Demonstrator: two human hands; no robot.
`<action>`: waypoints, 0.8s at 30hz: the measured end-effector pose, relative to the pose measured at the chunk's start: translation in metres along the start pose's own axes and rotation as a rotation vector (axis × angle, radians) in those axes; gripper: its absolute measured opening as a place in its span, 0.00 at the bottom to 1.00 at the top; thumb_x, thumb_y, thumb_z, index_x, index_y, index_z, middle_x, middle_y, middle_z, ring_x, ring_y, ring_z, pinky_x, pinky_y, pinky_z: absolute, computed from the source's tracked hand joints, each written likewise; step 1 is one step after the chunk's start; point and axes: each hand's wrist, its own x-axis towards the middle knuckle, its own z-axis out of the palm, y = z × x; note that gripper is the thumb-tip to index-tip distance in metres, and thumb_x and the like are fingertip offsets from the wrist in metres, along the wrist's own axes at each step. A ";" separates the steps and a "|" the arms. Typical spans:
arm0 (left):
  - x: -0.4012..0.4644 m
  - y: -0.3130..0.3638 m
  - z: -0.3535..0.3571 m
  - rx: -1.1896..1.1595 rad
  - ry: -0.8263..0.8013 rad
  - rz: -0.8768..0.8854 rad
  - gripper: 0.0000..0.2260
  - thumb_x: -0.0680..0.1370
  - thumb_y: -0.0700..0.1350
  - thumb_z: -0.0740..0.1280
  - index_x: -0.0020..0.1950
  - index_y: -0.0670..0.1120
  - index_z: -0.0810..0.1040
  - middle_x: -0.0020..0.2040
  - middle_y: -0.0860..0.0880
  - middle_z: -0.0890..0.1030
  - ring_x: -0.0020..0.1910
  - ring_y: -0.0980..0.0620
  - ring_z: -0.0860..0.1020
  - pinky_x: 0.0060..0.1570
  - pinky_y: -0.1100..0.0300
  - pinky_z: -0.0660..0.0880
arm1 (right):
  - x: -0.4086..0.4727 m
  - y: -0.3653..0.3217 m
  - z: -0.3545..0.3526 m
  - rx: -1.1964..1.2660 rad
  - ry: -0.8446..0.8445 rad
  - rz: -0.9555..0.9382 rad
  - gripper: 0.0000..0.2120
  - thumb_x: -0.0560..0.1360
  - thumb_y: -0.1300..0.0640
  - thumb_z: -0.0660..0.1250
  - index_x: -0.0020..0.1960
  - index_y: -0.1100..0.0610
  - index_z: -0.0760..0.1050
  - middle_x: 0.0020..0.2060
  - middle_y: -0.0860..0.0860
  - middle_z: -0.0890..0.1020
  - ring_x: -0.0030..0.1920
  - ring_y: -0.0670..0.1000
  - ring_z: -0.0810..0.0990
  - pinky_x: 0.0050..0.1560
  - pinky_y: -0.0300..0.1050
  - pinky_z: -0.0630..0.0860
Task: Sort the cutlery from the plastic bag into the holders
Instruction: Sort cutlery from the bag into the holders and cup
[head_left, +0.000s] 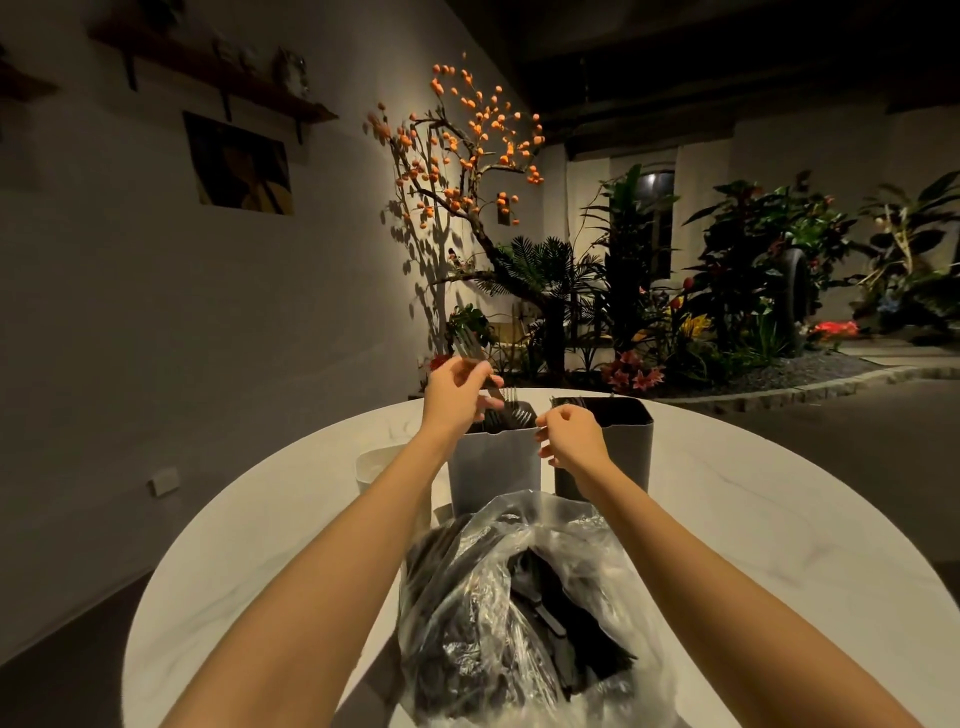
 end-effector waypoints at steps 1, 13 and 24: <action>0.001 -0.006 0.000 0.099 -0.047 -0.026 0.06 0.81 0.44 0.63 0.53 0.42 0.76 0.49 0.44 0.84 0.33 0.53 0.81 0.31 0.63 0.75 | 0.000 0.000 0.000 0.004 -0.017 0.008 0.12 0.80 0.58 0.54 0.42 0.54 0.74 0.40 0.54 0.82 0.35 0.49 0.79 0.35 0.45 0.75; -0.005 -0.026 0.004 0.650 -0.022 0.385 0.07 0.79 0.46 0.67 0.55 0.51 0.81 0.52 0.52 0.81 0.50 0.54 0.75 0.49 0.55 0.76 | -0.001 0.001 -0.002 -0.010 -0.101 0.031 0.12 0.81 0.59 0.54 0.44 0.57 0.74 0.38 0.54 0.80 0.33 0.50 0.77 0.35 0.42 0.72; -0.028 -0.021 0.021 0.397 -0.097 0.324 0.11 0.83 0.47 0.58 0.46 0.47 0.77 0.35 0.52 0.79 0.35 0.50 0.77 0.42 0.46 0.77 | -0.016 -0.003 -0.013 0.023 -0.137 -0.021 0.11 0.81 0.60 0.55 0.49 0.60 0.75 0.34 0.53 0.80 0.30 0.48 0.76 0.30 0.39 0.69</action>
